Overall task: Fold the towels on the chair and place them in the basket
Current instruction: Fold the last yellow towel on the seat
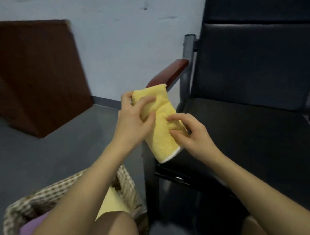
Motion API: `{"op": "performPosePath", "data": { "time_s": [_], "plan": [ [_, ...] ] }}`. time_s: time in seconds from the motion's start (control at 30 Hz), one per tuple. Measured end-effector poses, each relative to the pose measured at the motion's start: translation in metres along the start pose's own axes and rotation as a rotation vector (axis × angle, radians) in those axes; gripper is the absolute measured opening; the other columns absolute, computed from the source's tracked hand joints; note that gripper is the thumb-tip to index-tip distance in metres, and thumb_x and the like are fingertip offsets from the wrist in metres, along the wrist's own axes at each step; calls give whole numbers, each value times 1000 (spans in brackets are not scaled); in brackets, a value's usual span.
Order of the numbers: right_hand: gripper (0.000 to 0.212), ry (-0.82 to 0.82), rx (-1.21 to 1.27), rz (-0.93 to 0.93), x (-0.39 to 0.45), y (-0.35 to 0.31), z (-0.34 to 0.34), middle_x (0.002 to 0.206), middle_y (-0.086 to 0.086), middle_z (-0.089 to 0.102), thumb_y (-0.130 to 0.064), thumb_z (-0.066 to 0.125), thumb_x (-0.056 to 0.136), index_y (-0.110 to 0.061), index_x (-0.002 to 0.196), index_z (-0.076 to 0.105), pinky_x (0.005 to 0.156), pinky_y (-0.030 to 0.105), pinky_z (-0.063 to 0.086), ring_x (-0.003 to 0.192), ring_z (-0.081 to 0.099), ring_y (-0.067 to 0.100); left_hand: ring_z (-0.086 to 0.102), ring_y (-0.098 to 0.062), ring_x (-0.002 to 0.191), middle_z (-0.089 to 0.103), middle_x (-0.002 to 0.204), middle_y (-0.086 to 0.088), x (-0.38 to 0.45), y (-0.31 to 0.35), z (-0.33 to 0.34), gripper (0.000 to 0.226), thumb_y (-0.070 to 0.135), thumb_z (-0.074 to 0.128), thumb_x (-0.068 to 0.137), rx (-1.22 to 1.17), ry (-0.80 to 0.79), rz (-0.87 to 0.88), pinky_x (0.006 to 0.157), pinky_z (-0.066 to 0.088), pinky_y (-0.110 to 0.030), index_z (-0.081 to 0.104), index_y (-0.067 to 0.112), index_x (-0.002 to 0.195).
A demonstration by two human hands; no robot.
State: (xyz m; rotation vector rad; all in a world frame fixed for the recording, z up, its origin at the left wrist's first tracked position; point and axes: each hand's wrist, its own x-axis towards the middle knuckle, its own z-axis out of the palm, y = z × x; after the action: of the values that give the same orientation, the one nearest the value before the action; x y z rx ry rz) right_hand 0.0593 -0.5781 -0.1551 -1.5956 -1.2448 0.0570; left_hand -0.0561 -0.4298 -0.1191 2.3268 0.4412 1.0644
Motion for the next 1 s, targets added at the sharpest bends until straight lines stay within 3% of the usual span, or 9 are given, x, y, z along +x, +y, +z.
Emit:
{"op": "performPosePath", "data": {
  "time_s": [0.1, 0.17, 0.3, 0.53, 0.67, 0.77, 0.83, 0.93, 1.0],
  "plan": [
    [31, -60, -10, -96, 16, -7, 48, 104, 1, 59, -13, 64, 87, -30, 114, 62, 83, 23, 45, 93, 56, 5, 42, -10, 105, 34, 130, -8, -16, -31, -43, 34, 23, 67, 85, 62, 84, -62, 95, 39, -25, 63, 23, 119],
    [32, -102, 3, -102, 22, -7, 79, 104, -3, 58, -16, 64, 86, -33, 114, 62, 85, 29, 44, 92, 55, 5, 40, -10, 105, 32, 134, -9, -30, -53, -62, 35, 22, 67, 87, 114, 74, -113, 94, 38, -24, 62, 23, 121],
    [31, -242, 27, -49, 22, 5, 135, 105, 0, 58, -12, 65, 89, -27, 115, 63, 80, 18, 42, 92, 55, 6, 34, -8, 108, 26, 136, -2, -58, -103, -78, 35, 23, 63, 90, 134, 5, -305, 94, 33, -20, 58, 27, 124],
    [30, -513, -52, 159, -25, 72, 240, 118, -6, 55, -20, 59, 93, -29, 122, 59, 98, 44, 44, 111, 53, 14, 44, -26, 120, 27, 138, -10, -134, -220, -53, 40, 26, 62, 90, 195, -249, -558, 100, 30, -20, 54, 25, 129],
    [34, -660, -208, 269, -52, 100, 271, 123, 0, 53, -20, 52, 97, -26, 131, 53, 96, 37, 44, 109, 53, 16, 33, -35, 133, 18, 148, -16, -173, -270, -24, 43, 32, 57, 93, 248, -455, -594, 111, 27, -32, 49, 27, 135],
    [36, -819, -493, 238, -60, 112, 287, 126, 7, 49, -27, 46, 99, -26, 135, 47, 91, 37, 44, 109, 53, 26, 23, -36, 134, 5, 156, -12, -187, -293, -9, 49, 50, 38, 97, 568, -682, -515, 109, 21, -42, 32, 39, 144],
    [37, -787, -583, 174, -55, 115, 293, 133, 9, 42, -28, 44, 98, -26, 135, 45, 96, 39, 41, 115, 47, 30, 22, -35, 132, 7, 157, -9, -189, -299, -8, 59, 60, 27, 93, 686, -679, -441, 108, 18, -44, 25, 35, 147],
    [45, -772, -570, 93, -41, 121, 301, 155, 3, 26, -29, 41, 100, -27, 145, 37, 110, 40, 24, 135, 28, 28, 32, -28, 133, 30, 150, -8, -192, -301, -11, 75, 62, 17, 82, 623, -579, -375, 105, 17, -40, 36, 21, 142],
    [49, -819, -554, 57, -35, 126, 307, 160, -2, 16, -32, 38, 102, -28, 150, 28, 115, 38, 14, 144, 15, 23, 26, -25, 141, 23, 156, -8, -204, -300, -9, 82, 63, 12, 80, 626, -607, -367, 111, 13, -40, 30, 19, 147]
  ]
}}
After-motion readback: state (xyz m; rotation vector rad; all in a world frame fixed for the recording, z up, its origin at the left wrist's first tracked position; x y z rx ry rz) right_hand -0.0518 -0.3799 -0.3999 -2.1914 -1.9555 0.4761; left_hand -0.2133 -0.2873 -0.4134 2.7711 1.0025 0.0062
